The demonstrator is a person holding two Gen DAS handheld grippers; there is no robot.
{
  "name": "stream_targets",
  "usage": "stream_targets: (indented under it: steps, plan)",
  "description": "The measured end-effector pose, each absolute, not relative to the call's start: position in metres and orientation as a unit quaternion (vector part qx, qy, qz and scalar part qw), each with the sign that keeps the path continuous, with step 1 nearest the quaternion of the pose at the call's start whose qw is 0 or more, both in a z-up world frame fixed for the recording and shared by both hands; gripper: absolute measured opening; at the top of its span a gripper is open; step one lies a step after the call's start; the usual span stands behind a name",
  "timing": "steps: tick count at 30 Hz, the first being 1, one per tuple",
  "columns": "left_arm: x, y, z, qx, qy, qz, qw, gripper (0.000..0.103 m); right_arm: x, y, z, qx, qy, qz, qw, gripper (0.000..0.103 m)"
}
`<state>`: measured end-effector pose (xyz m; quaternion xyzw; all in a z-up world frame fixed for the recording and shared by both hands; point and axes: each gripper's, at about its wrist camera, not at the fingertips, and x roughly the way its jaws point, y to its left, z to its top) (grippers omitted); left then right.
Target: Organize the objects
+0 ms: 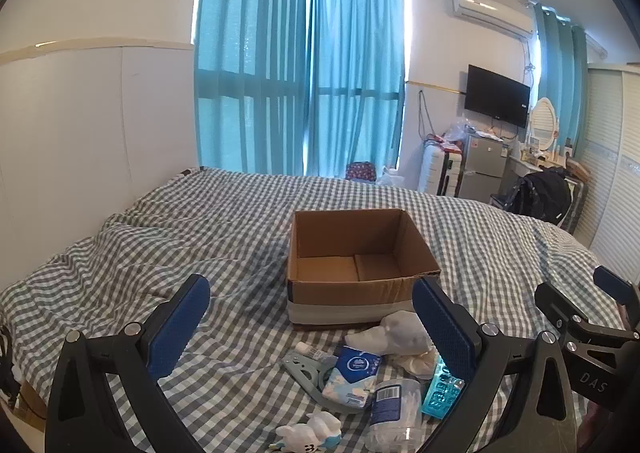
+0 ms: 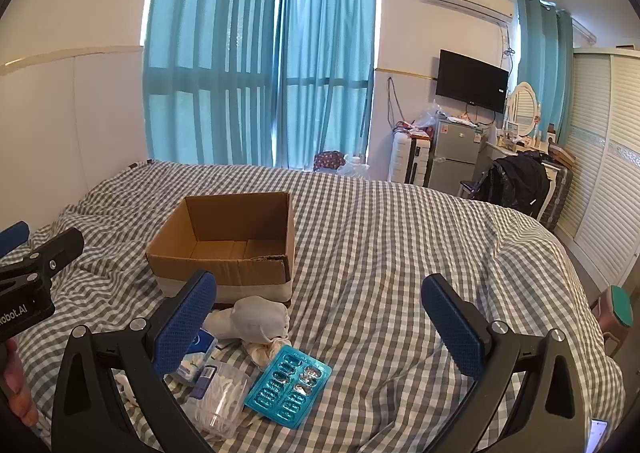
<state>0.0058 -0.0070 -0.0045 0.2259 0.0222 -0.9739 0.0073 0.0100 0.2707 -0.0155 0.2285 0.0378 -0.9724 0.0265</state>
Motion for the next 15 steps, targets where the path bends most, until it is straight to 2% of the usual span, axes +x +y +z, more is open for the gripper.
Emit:
stream_targets:
  steps: [15]
  plan:
    - [0.0076,-0.0072,-0.003,0.226,0.026,-0.974,-0.001,0.103,0.0124,0.2657,-0.0103,0.224,0.044,-0.973,0.029,0.103]
